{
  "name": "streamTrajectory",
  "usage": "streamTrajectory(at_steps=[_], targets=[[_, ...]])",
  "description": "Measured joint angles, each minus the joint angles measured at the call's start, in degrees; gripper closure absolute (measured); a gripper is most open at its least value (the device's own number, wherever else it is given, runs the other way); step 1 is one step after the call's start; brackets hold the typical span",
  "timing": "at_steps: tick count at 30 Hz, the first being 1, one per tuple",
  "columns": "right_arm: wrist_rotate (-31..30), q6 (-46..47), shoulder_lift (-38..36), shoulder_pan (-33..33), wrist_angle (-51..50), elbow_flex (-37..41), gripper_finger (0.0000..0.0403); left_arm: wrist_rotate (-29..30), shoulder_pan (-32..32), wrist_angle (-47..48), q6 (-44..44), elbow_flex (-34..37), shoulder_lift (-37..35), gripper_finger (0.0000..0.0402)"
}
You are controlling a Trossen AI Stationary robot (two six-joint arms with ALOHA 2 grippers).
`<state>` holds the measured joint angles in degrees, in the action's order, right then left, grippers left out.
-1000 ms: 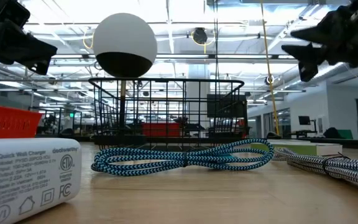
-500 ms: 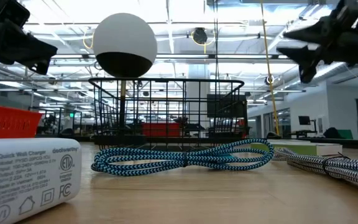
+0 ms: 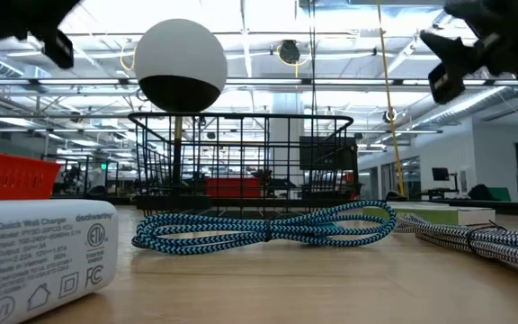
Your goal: Pick and place items into bin
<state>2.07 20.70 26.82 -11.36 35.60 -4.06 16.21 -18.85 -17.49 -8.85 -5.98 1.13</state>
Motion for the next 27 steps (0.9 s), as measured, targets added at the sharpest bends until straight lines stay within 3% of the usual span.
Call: streamTrajectory(at_steps=[7,11,14,17,21,27], targets=[[-14.3,-10.6,19.7,-18.1,6.2,-10.0,0.0248,0.0,0.0,-10.2,0.9,0.0,0.0,0.0378],[-20.8,-15.0,34.6,-23.9,6.2,-20.7,0.0248,4.0,0.0,-8.7,0.3,0.0,0.1,0.0378],[-21.6,-16.1,44.9,-24.7,2.1,-30.3,0.0248,5.1,0.0,-8.2,-1.7,0.0,0.8,0.0378],[-21.4,-15.5,52.8,-23.0,-9.9,-40.0,0.0248,3.2,0.0,-7.9,-3.3,0.0,2.0,0.0378],[-21.4,-10.9,60.2,-19.7,-28.2,-51.1,0.0247,-1.2,0.0,-8.9,-3.1,0.0,6.6,0.0378],[-15.6,-10.4,68.0,-17.2,-42.0,-61.0,0.0212,-5.7,0.0,-19.0,-0.9,0.0,16.5,0.0346]])
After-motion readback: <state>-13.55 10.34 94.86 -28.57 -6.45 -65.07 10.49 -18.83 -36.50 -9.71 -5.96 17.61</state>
